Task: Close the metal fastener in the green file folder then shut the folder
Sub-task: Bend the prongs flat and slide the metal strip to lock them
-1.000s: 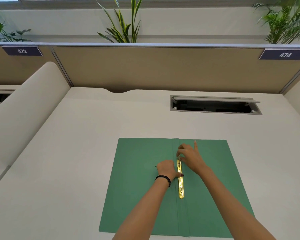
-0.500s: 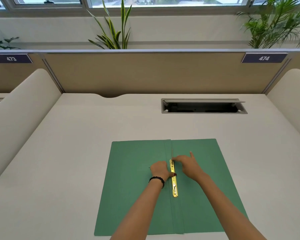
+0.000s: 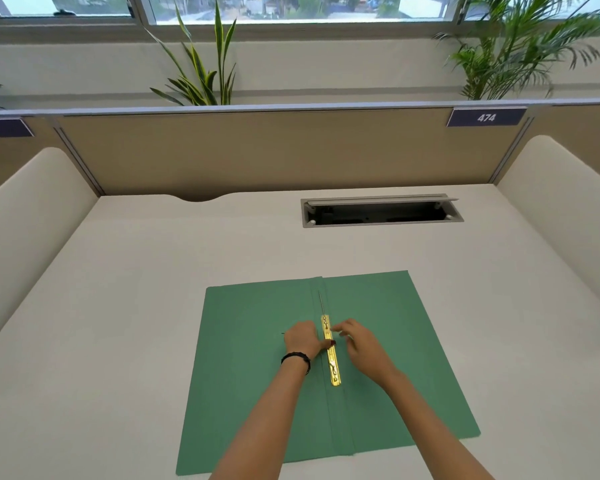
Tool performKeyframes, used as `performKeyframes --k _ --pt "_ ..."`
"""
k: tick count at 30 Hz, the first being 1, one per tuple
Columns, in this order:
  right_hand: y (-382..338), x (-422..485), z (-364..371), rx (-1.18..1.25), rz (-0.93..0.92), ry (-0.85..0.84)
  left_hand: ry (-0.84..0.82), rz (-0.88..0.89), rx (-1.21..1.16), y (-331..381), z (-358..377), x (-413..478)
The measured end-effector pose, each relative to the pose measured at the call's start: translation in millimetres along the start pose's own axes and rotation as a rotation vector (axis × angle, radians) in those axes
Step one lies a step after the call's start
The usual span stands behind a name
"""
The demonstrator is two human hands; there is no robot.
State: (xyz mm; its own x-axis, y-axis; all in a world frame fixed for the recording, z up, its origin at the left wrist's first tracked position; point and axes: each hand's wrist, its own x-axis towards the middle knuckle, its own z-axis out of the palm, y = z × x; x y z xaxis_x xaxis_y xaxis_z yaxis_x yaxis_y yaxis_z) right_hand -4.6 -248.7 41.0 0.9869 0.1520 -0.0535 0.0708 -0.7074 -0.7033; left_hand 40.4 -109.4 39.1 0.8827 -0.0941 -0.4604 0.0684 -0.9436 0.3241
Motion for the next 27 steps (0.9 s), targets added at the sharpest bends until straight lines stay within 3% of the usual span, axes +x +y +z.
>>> performKeyframes --k 8,16,27 --pt "-4.2 -35.7 12.9 0.043 -0.097 -0.139 0.046 0.069 -0.043 -4.4 13.0 -11.8" --pt "3.9 -55.8 18.8 0.106 -0.043 0.107 0.025 0.078 -0.025 -6.8 12.8 -21.5" --pt "8.6 -75.9 30.5 0.002 0.092 0.176 0.021 0.063 0.014 -3.9 14.4 -20.3"
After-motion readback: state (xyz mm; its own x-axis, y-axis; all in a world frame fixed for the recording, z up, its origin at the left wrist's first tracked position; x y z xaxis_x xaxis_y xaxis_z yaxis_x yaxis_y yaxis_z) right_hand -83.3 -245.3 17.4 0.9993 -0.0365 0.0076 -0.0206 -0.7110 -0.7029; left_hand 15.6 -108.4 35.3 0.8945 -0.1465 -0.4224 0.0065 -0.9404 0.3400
